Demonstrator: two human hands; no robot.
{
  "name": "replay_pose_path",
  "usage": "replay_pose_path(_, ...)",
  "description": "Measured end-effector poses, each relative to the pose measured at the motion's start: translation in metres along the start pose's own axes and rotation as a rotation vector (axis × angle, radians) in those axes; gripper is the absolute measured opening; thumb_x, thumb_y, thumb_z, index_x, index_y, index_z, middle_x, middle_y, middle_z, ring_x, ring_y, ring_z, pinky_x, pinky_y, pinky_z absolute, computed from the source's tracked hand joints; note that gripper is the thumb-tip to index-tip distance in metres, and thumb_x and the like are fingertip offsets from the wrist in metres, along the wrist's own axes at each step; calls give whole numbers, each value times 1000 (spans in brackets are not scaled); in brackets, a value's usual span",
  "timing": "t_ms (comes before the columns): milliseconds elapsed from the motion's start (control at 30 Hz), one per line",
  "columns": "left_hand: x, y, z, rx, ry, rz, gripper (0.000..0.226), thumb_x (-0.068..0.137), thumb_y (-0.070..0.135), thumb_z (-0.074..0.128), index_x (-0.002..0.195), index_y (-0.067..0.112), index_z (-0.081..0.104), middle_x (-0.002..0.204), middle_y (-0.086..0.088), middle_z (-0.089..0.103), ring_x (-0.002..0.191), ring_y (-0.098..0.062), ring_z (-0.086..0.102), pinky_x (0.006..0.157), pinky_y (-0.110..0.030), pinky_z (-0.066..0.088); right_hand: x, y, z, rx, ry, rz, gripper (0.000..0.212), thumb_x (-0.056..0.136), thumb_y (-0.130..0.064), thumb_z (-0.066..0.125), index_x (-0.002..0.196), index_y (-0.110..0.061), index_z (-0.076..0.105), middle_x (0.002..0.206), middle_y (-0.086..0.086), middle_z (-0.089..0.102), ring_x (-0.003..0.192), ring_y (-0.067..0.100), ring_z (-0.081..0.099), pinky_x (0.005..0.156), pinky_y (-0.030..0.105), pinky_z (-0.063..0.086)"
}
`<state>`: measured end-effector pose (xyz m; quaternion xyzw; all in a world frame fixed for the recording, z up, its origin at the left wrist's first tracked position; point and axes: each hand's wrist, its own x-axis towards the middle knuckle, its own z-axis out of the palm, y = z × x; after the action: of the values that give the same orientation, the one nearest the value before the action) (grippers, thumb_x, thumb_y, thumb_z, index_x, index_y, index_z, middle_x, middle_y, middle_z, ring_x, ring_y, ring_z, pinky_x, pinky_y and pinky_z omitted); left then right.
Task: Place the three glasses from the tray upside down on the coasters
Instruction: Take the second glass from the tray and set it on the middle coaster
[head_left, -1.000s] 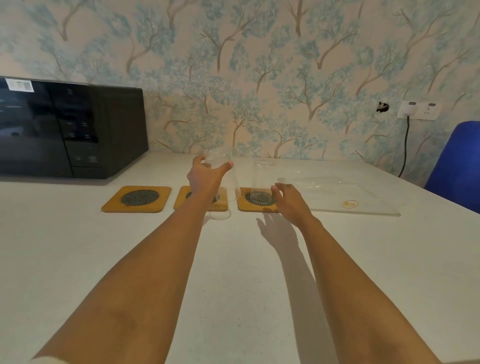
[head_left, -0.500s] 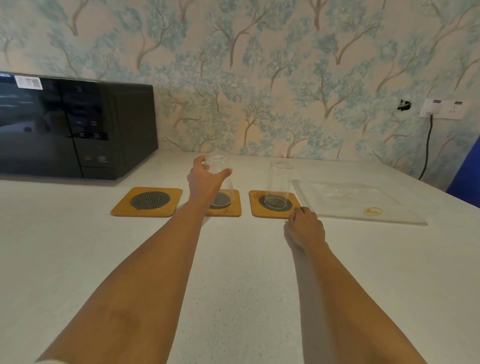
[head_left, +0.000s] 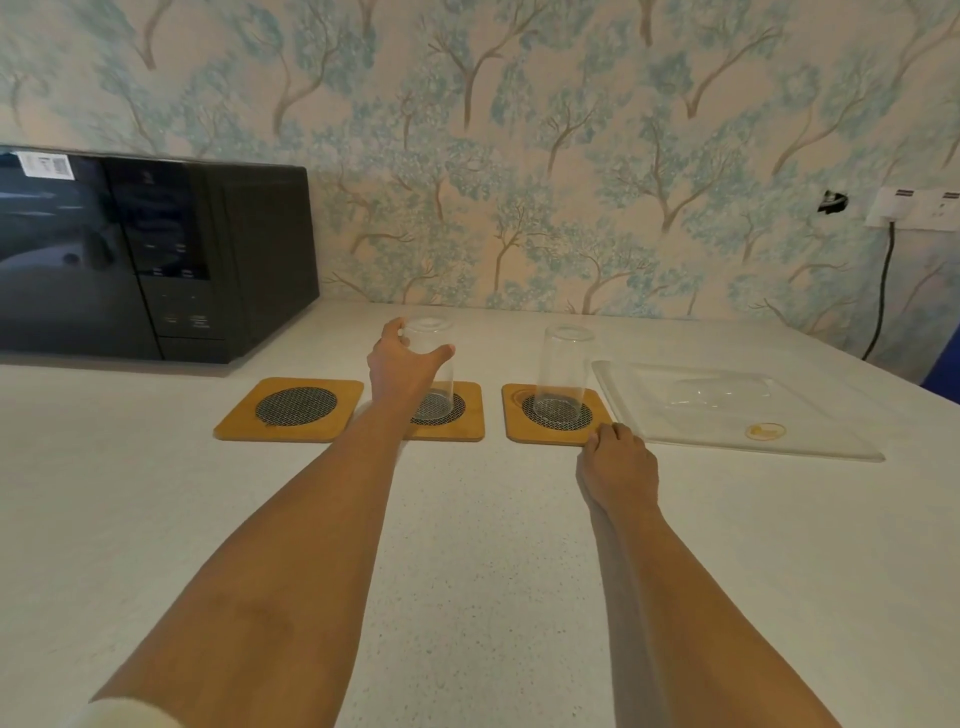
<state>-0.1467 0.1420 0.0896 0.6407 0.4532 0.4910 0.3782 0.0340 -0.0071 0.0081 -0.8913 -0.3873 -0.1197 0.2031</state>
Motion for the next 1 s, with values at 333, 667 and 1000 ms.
replay_pose_path(333, 6, -4, 7, 5, -3, -3, 78, 74, 30, 76, 139, 12, 37, 137, -16, 50, 126, -30, 46, 106, -45, 41, 0, 0, 4, -53, 22, -11, 36, 101, -26, 29, 123, -9, 52, 124, 8, 58, 113, 24, 56, 97, 35, 44)
replay_pose_path(667, 13, -11, 12, 7, 7, -40, 77, 73, 30, 76, 138, 12, 38, 135, -16, 50, 125, -31, 46, 105, -44, 41, -1, 0, 3, -65, 11, -13, 38, 102, -26, 27, 128, -10, 49, 129, 7, 56, 117, 24, 55, 100, 35, 43)
replay_pose_path(1000, 18, -16, 18, 24, -12, -29, 77, 77, 30, 74, 140, 12, 35, 139, -17, 48, 128, -31, 45, 107, -44, 40, 0, 0, 4, -84, 9, -15, 38, 101, -27, 28, 129, -11, 48, 131, 7, 55, 119, 23, 55, 101, 35, 44)
